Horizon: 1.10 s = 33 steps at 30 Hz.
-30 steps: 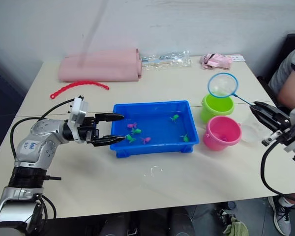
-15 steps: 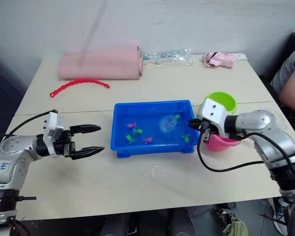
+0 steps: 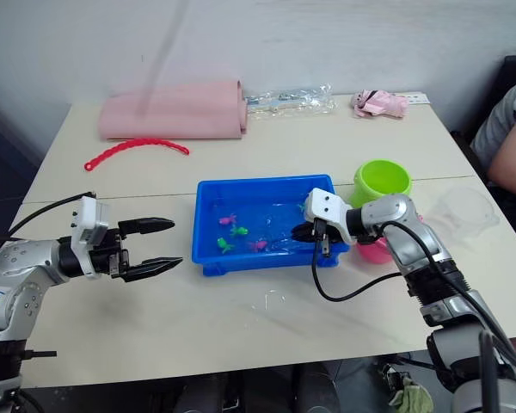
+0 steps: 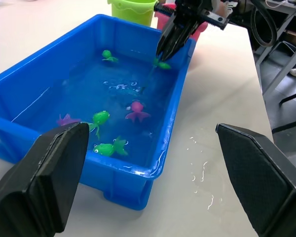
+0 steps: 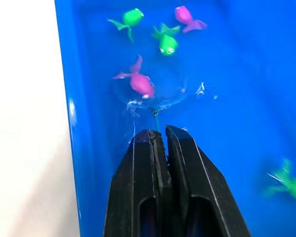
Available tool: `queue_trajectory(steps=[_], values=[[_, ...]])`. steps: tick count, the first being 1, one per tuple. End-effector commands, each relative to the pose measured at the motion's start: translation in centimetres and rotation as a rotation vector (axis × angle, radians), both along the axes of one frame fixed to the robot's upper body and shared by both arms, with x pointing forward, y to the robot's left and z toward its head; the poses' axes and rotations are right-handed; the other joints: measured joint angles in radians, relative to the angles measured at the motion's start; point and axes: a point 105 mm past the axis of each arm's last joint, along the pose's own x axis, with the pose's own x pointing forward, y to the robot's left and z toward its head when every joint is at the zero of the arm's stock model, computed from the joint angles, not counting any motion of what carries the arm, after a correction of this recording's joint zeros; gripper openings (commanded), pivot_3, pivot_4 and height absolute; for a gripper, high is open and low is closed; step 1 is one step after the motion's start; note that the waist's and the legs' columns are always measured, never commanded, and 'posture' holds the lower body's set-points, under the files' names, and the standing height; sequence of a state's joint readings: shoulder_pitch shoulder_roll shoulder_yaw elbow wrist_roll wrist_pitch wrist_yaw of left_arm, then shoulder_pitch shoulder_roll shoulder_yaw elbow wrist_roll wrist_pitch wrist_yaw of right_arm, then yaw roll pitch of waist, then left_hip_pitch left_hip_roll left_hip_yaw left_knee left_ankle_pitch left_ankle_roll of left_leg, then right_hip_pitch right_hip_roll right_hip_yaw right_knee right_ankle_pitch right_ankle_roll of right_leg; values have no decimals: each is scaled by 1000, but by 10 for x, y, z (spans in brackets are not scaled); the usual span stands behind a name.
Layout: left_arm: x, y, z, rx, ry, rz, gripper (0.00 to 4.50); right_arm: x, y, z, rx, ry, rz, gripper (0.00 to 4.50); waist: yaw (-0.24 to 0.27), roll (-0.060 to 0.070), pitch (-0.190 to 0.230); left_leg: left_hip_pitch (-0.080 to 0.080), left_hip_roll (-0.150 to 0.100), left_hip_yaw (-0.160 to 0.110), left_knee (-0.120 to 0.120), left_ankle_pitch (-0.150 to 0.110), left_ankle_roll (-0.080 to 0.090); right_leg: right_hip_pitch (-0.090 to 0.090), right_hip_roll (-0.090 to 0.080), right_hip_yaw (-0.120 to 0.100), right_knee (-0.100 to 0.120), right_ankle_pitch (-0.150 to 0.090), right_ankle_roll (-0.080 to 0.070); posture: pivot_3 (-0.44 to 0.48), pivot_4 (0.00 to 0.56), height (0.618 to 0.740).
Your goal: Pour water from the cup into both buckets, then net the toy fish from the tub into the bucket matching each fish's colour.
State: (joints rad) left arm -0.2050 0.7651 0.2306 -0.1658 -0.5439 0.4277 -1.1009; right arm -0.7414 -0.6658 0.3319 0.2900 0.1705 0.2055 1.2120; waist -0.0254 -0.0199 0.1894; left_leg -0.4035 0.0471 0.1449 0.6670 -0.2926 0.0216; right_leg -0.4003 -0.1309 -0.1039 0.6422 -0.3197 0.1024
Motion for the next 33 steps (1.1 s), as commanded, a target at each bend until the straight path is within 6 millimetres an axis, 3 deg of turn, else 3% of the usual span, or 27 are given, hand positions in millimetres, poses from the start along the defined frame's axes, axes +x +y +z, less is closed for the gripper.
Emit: queue_trajectory(steps=[1,7,15,21,33], values=[[-3,2,12,1,-43,-1,4477,4,-10,16,85,11,-44,0,-2,0,0,0,0,0,0,0,0,0,0,0,0,0,0,0,150,740],[-3,1,12,-3,-46,0,4477,-1,-30,30,157,39,-96,0,-3,0,0,0,1,0,0,0,0,0,1,0,0,0,0,0,150,740],[1,-9,13,-40,-55,-42,4477,-36,-58,55,295,51,-67,0,0,0,0,0,1,0,-1,0,0,0,1,0,0,0,0,0,150,740],[8,-36,33,-81,-142,-123,4477,-64,-81,69,418,-27,-174,0,18,0,0,0,0,0,0,0,0,0,1,0,0,0,0,0,150,740],[24,-86,53,-237,-53,-278,4477,-117,-141,82,451,-244,-516,0,32,0,0,2,-1,-1,1,0,1,3,2,0,-5,1,2,0,150,740]])
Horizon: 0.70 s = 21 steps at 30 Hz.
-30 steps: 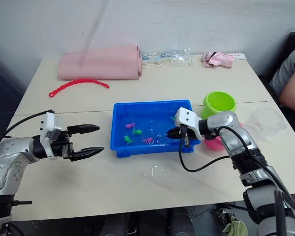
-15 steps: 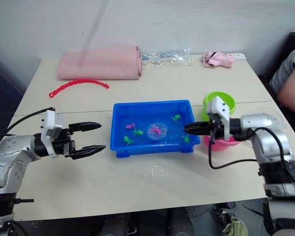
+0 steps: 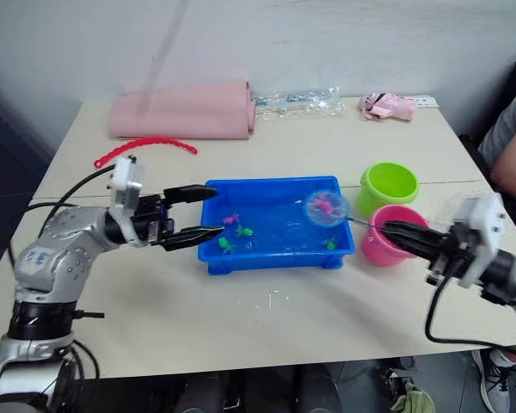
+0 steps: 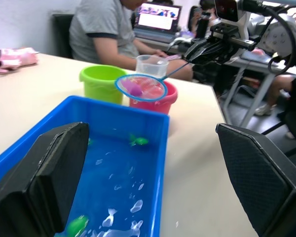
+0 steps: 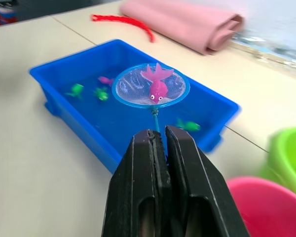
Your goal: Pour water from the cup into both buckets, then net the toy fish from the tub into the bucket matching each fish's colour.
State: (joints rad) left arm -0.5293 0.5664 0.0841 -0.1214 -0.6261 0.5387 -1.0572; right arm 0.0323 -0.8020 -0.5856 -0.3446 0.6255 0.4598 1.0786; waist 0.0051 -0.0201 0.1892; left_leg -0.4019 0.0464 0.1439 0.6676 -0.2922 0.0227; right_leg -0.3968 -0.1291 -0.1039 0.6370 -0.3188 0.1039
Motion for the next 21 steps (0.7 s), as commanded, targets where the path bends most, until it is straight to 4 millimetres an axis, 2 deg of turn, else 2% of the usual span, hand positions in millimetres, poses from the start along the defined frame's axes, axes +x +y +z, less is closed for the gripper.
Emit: queue_trajectory(steps=[1,6,12,16,21], values=[[2,-14,6,-16,-3,-63,4477,-18,-19,19,-14,-93,-107,0,2,0,0,0,0,0,0,0,0,0,0,0,0,0,0,0,150,740],[5,-23,6,-23,1,-98,4477,-32,-47,10,-101,-103,-245,0,6,0,0,2,0,1,0,0,0,1,0,1,-1,0,0,0,150,740],[7,-26,0,-10,12,-115,4477,-27,-75,-3,-409,-239,-389,0,5,0,0,4,-1,1,0,0,0,3,1,2,-1,0,0,0,150,740],[6,-26,-2,-7,13,-116,4477,-24,-86,-9,-605,-310,-401,0,2,0,0,5,0,1,-1,0,0,3,1,2,-1,0,0,0,150,740],[5,-26,-2,-7,13,-113,4477,-24,-88,-16,-776,-391,-340,0,-5,0,0,5,0,2,-1,0,0,3,1,2,-1,0,0,0,150,740]])
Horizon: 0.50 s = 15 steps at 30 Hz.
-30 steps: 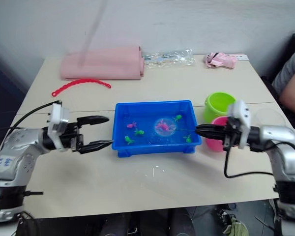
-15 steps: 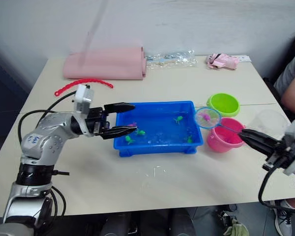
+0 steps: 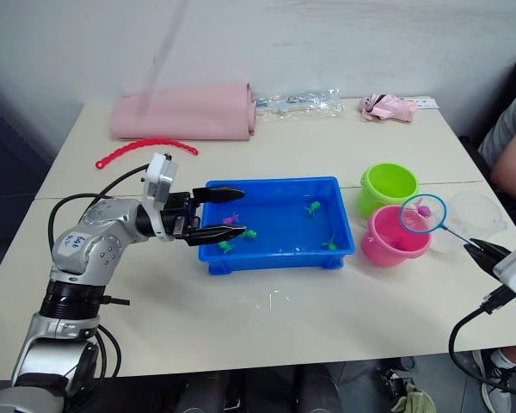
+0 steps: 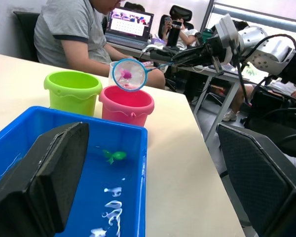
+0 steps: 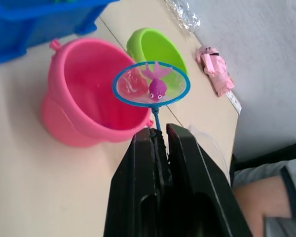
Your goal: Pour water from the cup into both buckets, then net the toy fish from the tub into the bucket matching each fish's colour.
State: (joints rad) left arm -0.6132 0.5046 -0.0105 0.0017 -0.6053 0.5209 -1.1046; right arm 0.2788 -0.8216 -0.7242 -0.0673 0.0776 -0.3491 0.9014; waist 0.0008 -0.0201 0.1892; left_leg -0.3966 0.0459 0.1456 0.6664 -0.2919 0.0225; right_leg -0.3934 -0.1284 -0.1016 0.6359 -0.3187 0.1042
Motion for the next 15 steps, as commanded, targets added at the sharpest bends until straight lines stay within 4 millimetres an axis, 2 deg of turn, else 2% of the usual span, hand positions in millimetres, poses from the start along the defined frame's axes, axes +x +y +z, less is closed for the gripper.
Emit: queue_trajectory(steps=[1,3,8,15], values=[[-5,-2,7,-3,-46,-10,4477,-1,3,10,-163,-86,51,0,-1,0,0,0,0,0,0,0,0,0,0,0,0,0,0,0,150,740],[-6,-1,6,-1,-45,-6,4477,-1,7,8,-346,-113,107,0,-2,0,0,1,0,0,0,0,0,0,0,0,0,0,0,0,150,740],[-7,2,6,1,-39,5,4477,0,1,5,-568,-178,135,0,-4,0,0,3,0,1,-1,0,-1,2,0,1,0,0,0,0,150,740],[-7,5,6,6,-39,17,4477,7,5,11,-630,-276,186,0,-5,0,0,4,1,2,-1,1,-2,2,0,3,0,0,0,0,150,740]])
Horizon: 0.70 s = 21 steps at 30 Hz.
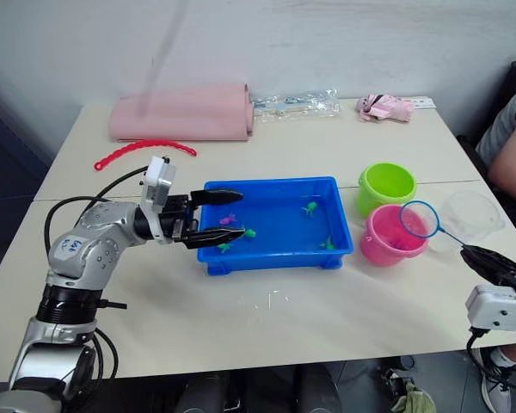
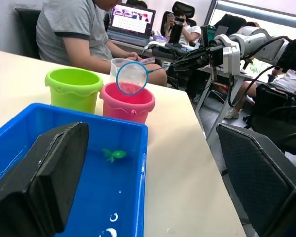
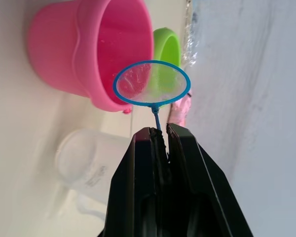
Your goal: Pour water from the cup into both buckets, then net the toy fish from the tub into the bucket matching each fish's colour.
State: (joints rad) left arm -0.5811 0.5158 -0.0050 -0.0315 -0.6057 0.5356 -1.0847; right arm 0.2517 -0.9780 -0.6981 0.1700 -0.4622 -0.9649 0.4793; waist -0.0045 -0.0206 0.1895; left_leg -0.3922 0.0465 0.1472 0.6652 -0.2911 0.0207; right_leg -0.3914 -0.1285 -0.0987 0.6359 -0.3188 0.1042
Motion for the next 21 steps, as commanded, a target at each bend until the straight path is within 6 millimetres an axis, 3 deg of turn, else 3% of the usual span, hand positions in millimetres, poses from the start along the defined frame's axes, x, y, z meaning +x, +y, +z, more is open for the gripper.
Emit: queue_trajectory(steps=[1,4,5,8,14,18,21], values=[[-4,4,11,-3,-56,-1,4477,4,4,15,43,-75,33,0,0,0,0,1,0,0,0,0,0,1,0,0,0,0,0,0,150,740],[-5,13,9,2,-65,23,4477,13,18,30,313,-98,58,0,-2,0,0,1,0,0,0,0,0,1,0,0,0,0,0,0,150,740],[-5,18,7,1,-66,42,4477,18,27,34,486,-68,72,0,-6,0,0,1,0,0,-1,0,0,1,0,0,0,0,0,0,150,740],[-4,34,1,-18,-72,115,4477,27,61,35,909,156,151,0,-17,0,0,1,2,-1,-1,0,0,1,0,0,1,0,-1,0,150,740],[0,81,-9,-28,-79,361,4477,50,128,41,1113,497,249,0,-23,0,0,1,2,-2,0,0,1,1,-4,-1,1,0,-1,0,150,740],[-5,114,-13,-18,-72,508,4477,70,167,28,1056,691,227,0,-23,0,0,0,3,-2,-1,-2,1,0,-6,-2,0,0,-2,0,150,740],[-12,125,-17,0,-63,555,4477,88,189,14,1006,785,180,0,-23,0,0,-2,3,-2,-1,-2,1,-2,-6,-2,-1,0,-2,0,150,740]])
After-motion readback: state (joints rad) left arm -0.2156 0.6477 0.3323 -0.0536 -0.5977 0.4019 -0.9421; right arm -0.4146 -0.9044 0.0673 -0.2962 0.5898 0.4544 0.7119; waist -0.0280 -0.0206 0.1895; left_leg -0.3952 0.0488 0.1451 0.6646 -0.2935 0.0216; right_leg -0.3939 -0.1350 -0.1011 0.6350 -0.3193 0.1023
